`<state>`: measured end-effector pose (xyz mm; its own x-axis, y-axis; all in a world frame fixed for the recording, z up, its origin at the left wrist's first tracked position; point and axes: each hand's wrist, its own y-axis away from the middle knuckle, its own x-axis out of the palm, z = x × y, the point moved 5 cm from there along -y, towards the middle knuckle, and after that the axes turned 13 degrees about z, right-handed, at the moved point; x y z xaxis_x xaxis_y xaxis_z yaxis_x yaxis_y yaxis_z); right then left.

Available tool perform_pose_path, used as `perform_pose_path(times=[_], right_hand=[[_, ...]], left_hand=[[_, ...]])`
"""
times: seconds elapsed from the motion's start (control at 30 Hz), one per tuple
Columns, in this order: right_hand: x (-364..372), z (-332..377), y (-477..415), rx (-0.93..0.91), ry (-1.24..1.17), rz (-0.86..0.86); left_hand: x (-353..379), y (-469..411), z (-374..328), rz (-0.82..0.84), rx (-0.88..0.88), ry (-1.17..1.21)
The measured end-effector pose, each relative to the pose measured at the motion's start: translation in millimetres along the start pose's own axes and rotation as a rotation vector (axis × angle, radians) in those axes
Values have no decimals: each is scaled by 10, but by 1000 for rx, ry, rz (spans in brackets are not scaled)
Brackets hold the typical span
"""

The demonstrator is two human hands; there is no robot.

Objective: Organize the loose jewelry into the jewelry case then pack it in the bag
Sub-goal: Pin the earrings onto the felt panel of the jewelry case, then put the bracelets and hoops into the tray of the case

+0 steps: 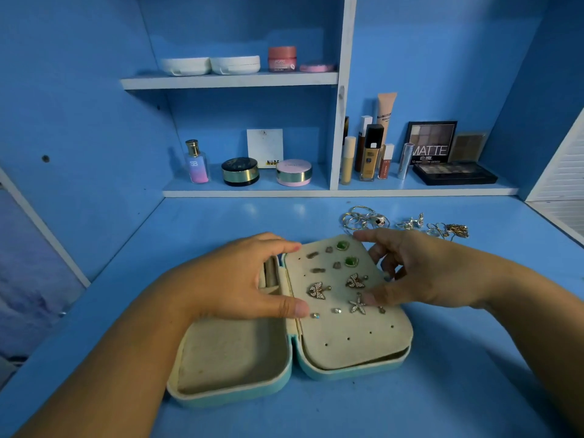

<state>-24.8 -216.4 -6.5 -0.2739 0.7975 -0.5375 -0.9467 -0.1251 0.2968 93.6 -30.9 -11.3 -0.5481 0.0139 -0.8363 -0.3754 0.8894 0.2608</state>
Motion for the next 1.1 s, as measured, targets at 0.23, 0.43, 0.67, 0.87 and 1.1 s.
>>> perform_pose_path(times=[0.23,0.43,0.67,0.87,1.1], right_hand=[[2,-107,-31,73,66,-5],[-20,-137,39,121,150,88],[-120,-220,56,81,138,180],[-191,-223,-31,39,259,-6],[-189,-340,-177,0,110,-171]], left_hand=[[19,26,18,99,-18,-43],[10,-6,88,78,-81,-47],[-61,63,121,-57,-184,-90],[-36,126,64,-184,-351,-56],[29,155,7,-91,-393,32]])
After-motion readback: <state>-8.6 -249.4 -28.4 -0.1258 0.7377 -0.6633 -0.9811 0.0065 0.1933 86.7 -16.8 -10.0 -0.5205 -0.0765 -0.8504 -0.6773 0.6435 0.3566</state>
